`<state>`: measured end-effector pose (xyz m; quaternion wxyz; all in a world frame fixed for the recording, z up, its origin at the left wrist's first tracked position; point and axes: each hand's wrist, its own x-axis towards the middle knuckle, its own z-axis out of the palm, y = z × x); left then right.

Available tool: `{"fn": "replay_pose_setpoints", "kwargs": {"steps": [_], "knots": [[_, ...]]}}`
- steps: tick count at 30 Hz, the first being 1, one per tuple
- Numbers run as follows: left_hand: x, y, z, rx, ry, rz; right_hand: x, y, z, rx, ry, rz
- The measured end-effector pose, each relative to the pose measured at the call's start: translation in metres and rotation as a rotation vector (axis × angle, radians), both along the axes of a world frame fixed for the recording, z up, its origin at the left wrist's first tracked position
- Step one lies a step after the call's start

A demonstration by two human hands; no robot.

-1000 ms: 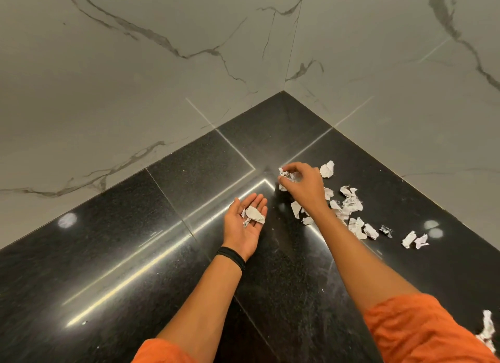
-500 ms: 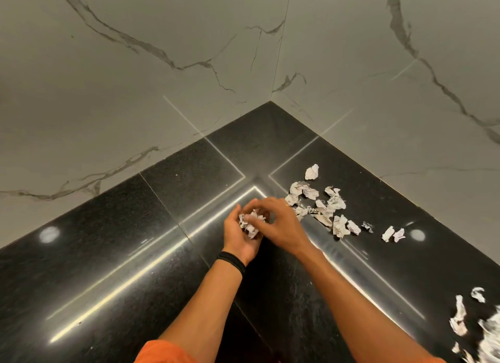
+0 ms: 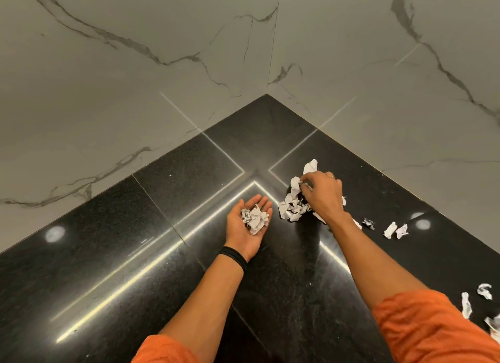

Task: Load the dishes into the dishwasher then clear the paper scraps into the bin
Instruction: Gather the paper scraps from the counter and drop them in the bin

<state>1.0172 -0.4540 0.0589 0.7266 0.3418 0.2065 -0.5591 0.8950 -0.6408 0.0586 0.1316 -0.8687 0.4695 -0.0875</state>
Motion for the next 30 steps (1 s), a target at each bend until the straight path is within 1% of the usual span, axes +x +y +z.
{"fn": "replay_pose_setpoints", "kwargs": {"steps": [3, 6, 8, 9, 10, 12, 14, 15, 18, 20, 23, 25, 28, 30], "knots": [[-0.002, 0.002, -0.001, 0.012, -0.024, -0.007, -0.006, 0.012, 0.010, 0.036, -0.191, -0.083], [-0.005, 0.002, 0.003, 0.028, -0.053, -0.007, -0.014, 0.029, 0.023, 0.050, -0.369, -0.113], [-0.010, 0.001, 0.008, 0.013, -0.061, -0.017, -0.019, 0.046, 0.030, 0.045, -0.485, -0.064], [-0.013, 0.001, 0.011, 0.005, -0.063, -0.018, -0.019, 0.057, 0.034, 0.044, -0.531, 0.001], [-0.016, 0.000, 0.012, -0.007, -0.067, -0.022, -0.019, 0.070, 0.037, 0.035, -0.545, 0.095], [-0.021, 0.000, 0.014, -0.035, -0.076, -0.054, -0.015, 0.096, 0.039, 0.000, -0.477, 0.291], [-0.025, 0.000, 0.012, -0.054, -0.046, -0.062, -0.012, 0.115, 0.035, -0.008, -0.393, 0.419], [-0.026, 0.000, 0.012, -0.054, -0.025, -0.061, -0.012, 0.118, 0.034, 0.017, -0.394, 0.452], [-0.025, -0.005, 0.010, -0.044, -0.031, -0.068, -0.011, 0.111, 0.042, 0.173, -0.531, 0.428], [-0.024, -0.011, 0.012, -0.034, -0.045, -0.071, -0.010, 0.095, 0.046, 0.184, -0.597, 0.331], [-0.022, -0.022, 0.017, -0.014, -0.039, -0.057, -0.004, 0.053, 0.042, 0.154, -0.522, 0.139], [-0.020, -0.031, 0.016, -0.002, -0.046, -0.066, 0.000, 0.019, 0.033, 0.106, -0.380, 0.057], [-0.016, -0.043, 0.014, 0.001, -0.050, -0.063, 0.005, -0.027, 0.013, 0.071, -0.126, 0.032], [-0.013, -0.049, 0.011, 0.011, -0.055, -0.058, 0.008, -0.047, -0.005, 0.064, -0.007, 0.068]]}}
